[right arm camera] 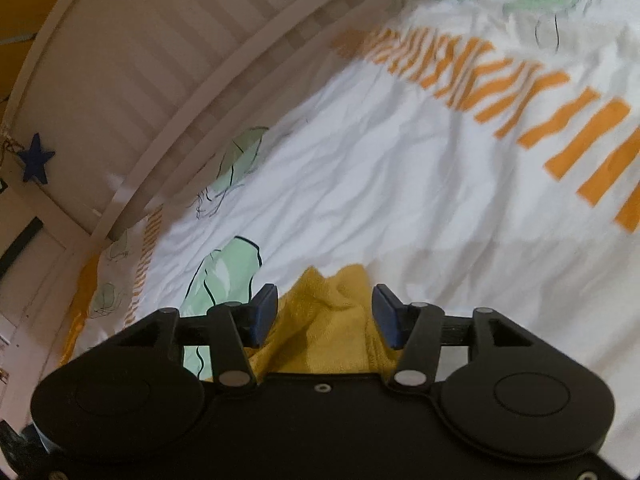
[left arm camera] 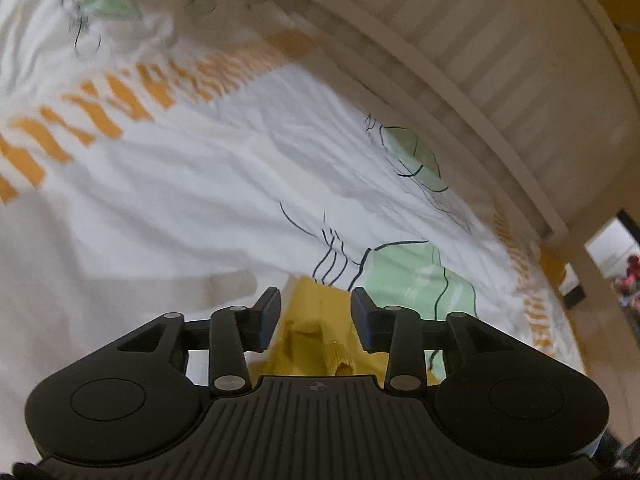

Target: Fold small clothes

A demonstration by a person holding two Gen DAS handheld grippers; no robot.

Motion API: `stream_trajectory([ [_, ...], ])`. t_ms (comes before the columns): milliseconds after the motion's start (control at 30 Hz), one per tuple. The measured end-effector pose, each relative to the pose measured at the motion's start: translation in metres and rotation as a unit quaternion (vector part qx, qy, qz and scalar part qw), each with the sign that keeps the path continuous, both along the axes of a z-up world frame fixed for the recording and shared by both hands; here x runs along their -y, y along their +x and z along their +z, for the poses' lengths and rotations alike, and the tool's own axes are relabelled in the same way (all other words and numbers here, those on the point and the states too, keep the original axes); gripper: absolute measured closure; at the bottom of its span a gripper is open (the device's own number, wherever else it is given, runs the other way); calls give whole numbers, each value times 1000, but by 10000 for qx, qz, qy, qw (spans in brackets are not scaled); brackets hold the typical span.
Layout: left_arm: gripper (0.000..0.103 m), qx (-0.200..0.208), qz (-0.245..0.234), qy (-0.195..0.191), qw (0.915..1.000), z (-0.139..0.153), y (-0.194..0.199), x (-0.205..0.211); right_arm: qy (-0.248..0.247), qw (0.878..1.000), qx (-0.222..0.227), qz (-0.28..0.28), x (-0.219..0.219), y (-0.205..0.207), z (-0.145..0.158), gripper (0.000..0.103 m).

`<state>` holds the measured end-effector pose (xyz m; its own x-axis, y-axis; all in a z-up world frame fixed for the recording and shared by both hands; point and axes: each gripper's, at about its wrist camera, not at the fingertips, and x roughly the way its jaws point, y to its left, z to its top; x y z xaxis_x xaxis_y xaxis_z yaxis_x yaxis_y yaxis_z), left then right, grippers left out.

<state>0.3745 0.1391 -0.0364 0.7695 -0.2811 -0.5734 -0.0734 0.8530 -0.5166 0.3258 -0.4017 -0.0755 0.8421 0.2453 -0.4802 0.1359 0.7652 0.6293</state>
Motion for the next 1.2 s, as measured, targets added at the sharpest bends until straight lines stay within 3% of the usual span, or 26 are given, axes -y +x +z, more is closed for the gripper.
stream_trajectory([
  [133,64,80,-477,725,9962,8,-20,11,-632,9971,168,382,-22,-13,18,43],
  [333,63,-34,-1205,1620,9794,-14,-46,43,-1277,9840,128,1240,-77,-22,28,43],
  [467,63,-207,-1131,1578,9807,-37,-59,42,-1515,9743,1,1666,-113,-20,25,43],
  [667,55,321,-1100,1797,9770,-54,-86,38,-1856,9605,-108,2070,-153,-14,18,38],
  [800,54,419,-1050,1571,9811,-59,-85,34,-2125,9513,-234,2221,-175,-2,13,30],
  [900,53,448,-1037,1492,9823,-62,-85,34,-2490,9404,-494,2263,-194,15,5,30],
  [1033,52,490,-1033,1694,9789,-63,-87,40,-3086,9200,-669,2322,-222,47,-1,25],
  [1100,52,498,-1039,1782,9772,-63,-87,42,-3134,9202,-755,2220,-226,66,1,26],
  [1200,52,498,-1038,1736,9781,-64,-88,40,-2827,9378,-773,1861,-221,87,6,26],
])
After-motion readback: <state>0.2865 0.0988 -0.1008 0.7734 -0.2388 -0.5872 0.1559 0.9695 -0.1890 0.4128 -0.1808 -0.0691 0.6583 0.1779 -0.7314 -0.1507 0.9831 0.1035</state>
